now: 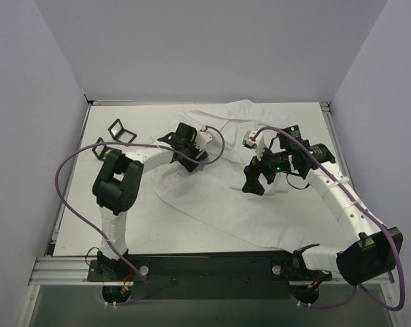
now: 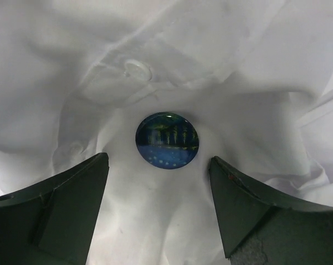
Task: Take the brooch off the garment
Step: Pick up the brooch from the flattened clothing.
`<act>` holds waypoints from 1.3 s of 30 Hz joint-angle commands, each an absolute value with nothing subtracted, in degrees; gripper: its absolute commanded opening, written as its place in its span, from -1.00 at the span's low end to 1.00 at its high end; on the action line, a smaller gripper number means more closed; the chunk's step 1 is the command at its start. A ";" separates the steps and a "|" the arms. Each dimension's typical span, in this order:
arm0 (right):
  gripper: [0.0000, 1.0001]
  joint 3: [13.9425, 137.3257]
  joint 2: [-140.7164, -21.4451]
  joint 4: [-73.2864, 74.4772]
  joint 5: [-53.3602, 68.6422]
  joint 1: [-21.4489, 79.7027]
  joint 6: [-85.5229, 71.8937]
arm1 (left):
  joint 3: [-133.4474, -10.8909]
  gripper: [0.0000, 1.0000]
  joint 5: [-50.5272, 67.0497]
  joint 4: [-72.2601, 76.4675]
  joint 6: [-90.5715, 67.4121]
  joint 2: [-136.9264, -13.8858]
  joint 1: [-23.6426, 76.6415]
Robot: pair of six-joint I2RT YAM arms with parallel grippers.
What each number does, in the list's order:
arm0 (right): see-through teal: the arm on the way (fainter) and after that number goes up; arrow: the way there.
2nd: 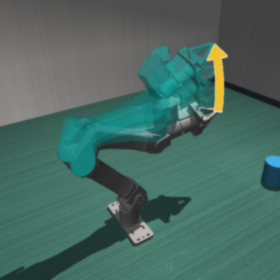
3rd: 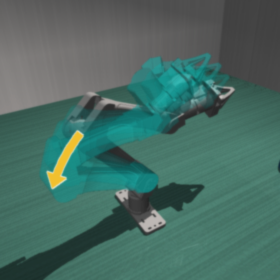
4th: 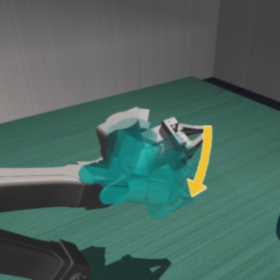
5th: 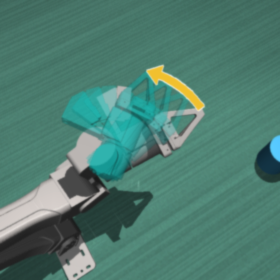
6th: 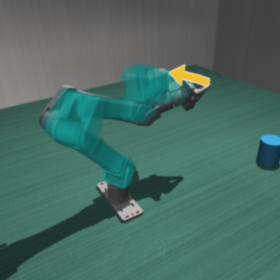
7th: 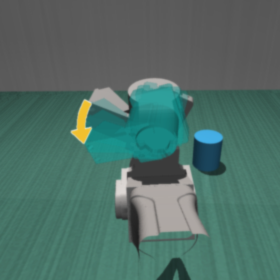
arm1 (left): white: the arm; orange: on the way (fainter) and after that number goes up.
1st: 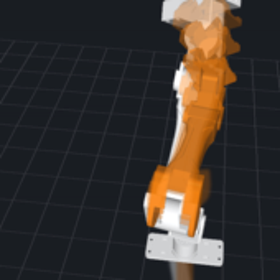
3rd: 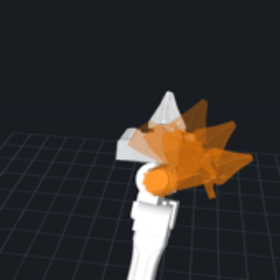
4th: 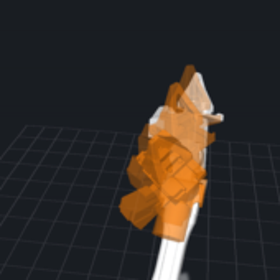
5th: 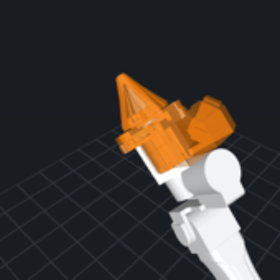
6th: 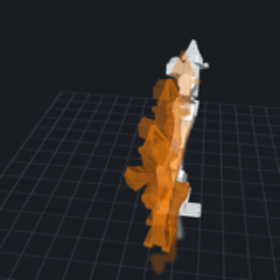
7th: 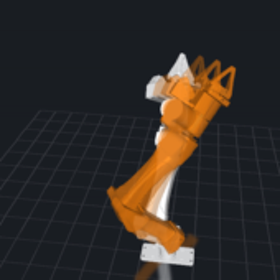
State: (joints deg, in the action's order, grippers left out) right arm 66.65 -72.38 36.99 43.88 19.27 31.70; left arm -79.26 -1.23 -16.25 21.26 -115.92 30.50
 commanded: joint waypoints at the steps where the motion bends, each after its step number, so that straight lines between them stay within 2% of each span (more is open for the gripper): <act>1: 1.00 66.53 -72.25 36.65 44.12 20.04 31.90 | -84.54 0.69 8.07 -22.67 18.81 -118.03 29.18; 7: 1.00 66.62 -72.33 36.74 43.86 20.39 31.90 | -88.67 0.69 13.70 -27.15 16.61 -120.58 27.42; 12: 0.99 66.53 -72.33 36.74 43.95 20.65 31.90 | -90.79 0.69 13.80 -30.14 16.26 -122.60 27.16; 16: 0.99 66.53 -72.25 36.74 43.95 20.83 31.90 | -91.93 0.62 13.18 -31.29 15.65 -123.75 27.16; 23: 0.99 66.45 -71.81 36.74 44.12 21.09 31.90 | -92.99 0.37 12.39 -31.64 14.94 -124.54 26.81; 26: 0.98 66.27 -71.63 36.74 44.12 21.09 31.99 | -92.90 0.14 12.74 -31.29 14.33 -124.28 26.28; 36: 0.99 66.71 -71.81 36.74 44.03 21.27 31.99 | -92.20 0.10 15.03 -29.36 13.45 -121.38 25.31; 39: 0.99 66.80 -71.81 36.83 43.86 21.27 31.99 | -91.41 -0.07 17.13 -27.96 12.84 -119.63 24.61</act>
State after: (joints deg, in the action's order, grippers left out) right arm 66.63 -72.38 36.82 43.68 20.73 31.73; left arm -91.46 13.41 -29.12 14.35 -122.91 25.76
